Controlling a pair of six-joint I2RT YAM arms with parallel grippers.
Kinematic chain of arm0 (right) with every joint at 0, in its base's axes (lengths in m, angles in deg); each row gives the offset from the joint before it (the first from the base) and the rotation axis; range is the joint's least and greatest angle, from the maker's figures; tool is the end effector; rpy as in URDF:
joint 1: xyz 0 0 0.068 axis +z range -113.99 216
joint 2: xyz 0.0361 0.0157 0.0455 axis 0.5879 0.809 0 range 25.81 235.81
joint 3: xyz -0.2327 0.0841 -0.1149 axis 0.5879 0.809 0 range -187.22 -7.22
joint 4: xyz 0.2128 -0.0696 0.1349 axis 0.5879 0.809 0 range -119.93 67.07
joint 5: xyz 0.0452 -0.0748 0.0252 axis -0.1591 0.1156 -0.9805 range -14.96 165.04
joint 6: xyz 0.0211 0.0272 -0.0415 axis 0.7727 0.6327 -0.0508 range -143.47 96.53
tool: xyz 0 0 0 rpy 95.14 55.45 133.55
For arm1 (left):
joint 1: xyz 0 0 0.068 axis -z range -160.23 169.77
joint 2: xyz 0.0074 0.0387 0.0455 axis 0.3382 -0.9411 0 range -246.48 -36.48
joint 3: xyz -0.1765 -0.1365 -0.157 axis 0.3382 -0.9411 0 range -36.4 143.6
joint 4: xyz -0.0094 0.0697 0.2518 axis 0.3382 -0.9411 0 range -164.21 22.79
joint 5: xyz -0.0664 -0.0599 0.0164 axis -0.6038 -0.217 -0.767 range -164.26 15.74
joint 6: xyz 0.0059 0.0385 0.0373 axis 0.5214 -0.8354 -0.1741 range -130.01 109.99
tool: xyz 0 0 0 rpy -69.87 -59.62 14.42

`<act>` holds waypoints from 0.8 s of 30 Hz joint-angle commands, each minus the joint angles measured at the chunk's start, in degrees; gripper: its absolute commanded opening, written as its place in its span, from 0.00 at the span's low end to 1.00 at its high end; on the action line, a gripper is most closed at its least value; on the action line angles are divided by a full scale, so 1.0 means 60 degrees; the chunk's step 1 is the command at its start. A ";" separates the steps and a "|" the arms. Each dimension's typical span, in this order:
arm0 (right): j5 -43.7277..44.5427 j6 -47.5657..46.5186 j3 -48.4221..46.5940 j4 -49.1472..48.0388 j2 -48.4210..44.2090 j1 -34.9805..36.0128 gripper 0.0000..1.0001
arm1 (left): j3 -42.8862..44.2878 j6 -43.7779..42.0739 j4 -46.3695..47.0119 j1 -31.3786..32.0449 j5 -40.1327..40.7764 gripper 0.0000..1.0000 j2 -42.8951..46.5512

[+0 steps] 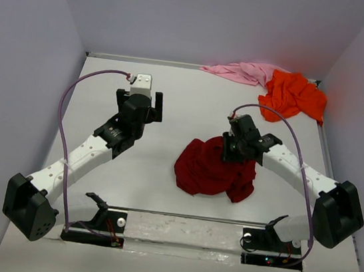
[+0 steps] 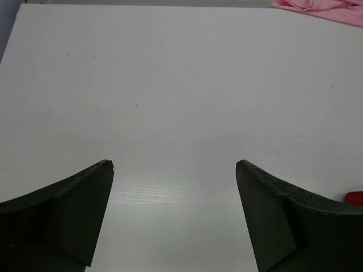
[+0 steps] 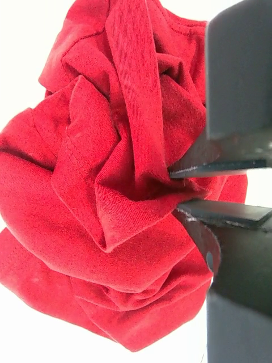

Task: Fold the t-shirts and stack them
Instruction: Flatten out the crumpled T-shirt at the center of the board.

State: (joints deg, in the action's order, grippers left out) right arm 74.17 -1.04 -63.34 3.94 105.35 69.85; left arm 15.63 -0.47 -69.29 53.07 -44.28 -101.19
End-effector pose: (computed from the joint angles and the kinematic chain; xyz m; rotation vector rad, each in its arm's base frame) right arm 0.2322 0.1564 0.2386 -0.2662 2.6059 0.3800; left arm 0.2277 -0.1283 0.3303 0.0070 1.7937 -0.0566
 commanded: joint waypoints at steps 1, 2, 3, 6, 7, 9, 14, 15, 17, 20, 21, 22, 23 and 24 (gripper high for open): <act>0.0085 -0.0121 -0.0403 -0.0122 -0.0060 0.0101 0.22 | 0.0278 0.0021 0.0128 -0.0013 -0.0045 0.99 0.0076; 0.0085 -0.0136 -0.0417 -0.0108 -0.0045 0.0101 0.19 | 0.0278 0.0021 0.0128 0.0002 -0.0045 0.99 0.0077; 0.0085 -0.0121 -0.0418 -0.0093 -0.0074 0.0101 0.14 | 0.0278 0.0036 0.0128 -0.0013 -0.0045 0.99 0.0062; 0.0085 -0.0136 -0.0432 -0.0049 -0.0104 0.0101 0.11 | 0.0278 0.0036 0.0128 -0.0013 -0.0045 0.99 0.0062; 0.0085 -0.0136 -0.0432 -0.0049 -0.0147 0.0101 0.10 | 0.0278 0.0021 0.0128 0.0002 -0.0045 0.99 0.0062; 0.0390 -0.0150 -0.0432 -0.0020 -0.0162 0.0101 0.20 | 0.0264 0.0036 0.0128 -0.0013 -0.0045 0.99 0.0062; 0.0408 -0.0224 -0.0418 0.0170 -0.0177 0.0101 0.46 | 0.0264 0.0036 0.0128 -0.0013 -0.0045 0.99 0.0062; 0.0408 -0.0224 -0.0432 0.0272 -0.0235 0.0188 0.49 | 0.0264 0.0021 0.0128 -0.0013 -0.0045 0.99 0.0062; 0.0422 -0.0268 -0.0447 0.0346 -0.0439 0.0189 0.57 | 0.0278 0.0007 0.0114 0.0002 -0.0045 0.99 0.0062; 0.0583 -0.0326 -0.0563 0.0595 -0.0602 0.0189 0.60 | 0.0278 0.0021 0.0128 -0.0013 -0.0045 0.99 0.0062; 0.0598 -0.0370 -0.0608 0.0697 -0.0645 0.0189 0.61 | 0.0278 0.0021 0.0128 -0.0013 -0.0045 0.99 0.0047; 0.0583 -0.0385 -0.0666 0.0785 -0.0646 0.0189 0.61 | 0.0278 0.0021 0.0128 -0.0013 -0.0045 0.99 0.0062; 0.0598 -0.0385 -0.0783 0.0859 -0.0646 0.0189 0.61 | 0.0278 0.0021 0.0128 -0.0013 -0.0045 0.99 0.0047; 0.0627 -0.0385 -0.0798 0.0903 -0.0675 0.0189 0.61 | 0.0278 0.0021 0.0128 -0.0013 -0.0030 0.99 0.0047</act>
State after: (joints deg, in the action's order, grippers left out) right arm 76.62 -2.33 -64.59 7.68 103.34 70.53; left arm 15.63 -0.47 -69.29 53.07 -44.28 -101.21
